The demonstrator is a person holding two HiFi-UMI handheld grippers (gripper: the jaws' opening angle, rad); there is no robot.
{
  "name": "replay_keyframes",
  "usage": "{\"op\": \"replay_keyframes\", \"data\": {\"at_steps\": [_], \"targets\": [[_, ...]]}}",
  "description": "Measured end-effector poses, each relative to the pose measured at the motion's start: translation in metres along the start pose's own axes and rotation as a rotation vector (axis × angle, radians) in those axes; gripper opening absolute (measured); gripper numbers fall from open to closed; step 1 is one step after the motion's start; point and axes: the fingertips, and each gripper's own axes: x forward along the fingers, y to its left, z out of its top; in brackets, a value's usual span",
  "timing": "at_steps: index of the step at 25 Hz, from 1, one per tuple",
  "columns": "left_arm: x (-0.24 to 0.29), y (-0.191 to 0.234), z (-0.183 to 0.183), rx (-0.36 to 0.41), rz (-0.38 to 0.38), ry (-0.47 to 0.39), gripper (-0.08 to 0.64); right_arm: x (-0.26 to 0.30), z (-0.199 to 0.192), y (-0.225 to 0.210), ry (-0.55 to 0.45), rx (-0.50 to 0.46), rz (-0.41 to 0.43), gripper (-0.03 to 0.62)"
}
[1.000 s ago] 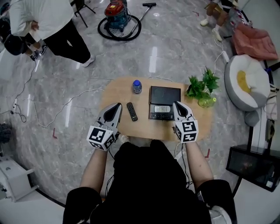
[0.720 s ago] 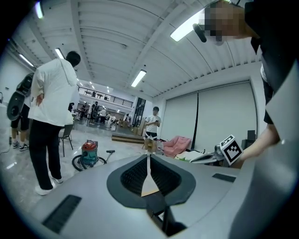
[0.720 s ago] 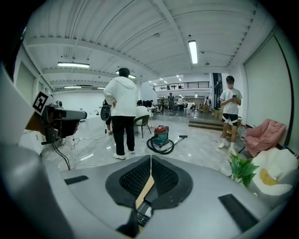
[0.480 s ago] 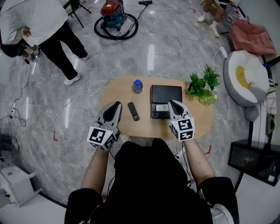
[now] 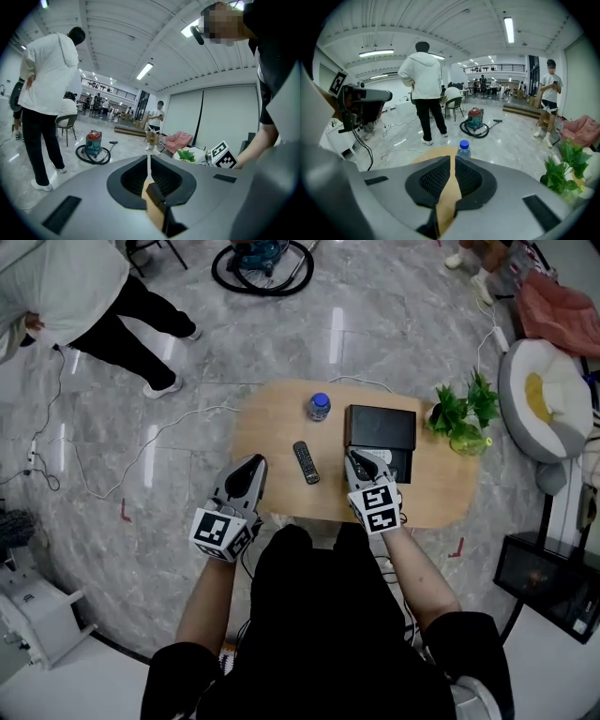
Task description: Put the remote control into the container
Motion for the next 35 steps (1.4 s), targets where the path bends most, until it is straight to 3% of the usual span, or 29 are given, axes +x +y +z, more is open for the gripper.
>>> {"op": "replay_keyframes", "data": {"at_steps": [13,16,18,25,35], "targets": [[-0.016,0.064,-0.06,0.008,-0.013,0.129,0.008,0.134,-0.085,0.065,0.244,0.098,-0.009,0.025],[-0.02,0.077,-0.074,-0.025,-0.009,0.141,0.008,0.16,-0.107,0.073,0.287,0.107,-0.003,0.16],[-0.023,0.086,-0.084,-0.059,0.006,0.138,0.008,0.175,-0.123,0.075,0.323,0.129,-0.005,0.209],[-0.033,0.098,-0.127,-0.112,-0.004,0.207,0.008,0.211,-0.17,0.08,0.435,0.215,-0.009,0.249],[-0.044,0.12,-0.161,-0.155,0.023,0.244,0.008,0.244,-0.201,0.076,0.523,0.147,-0.033,0.259]]}}
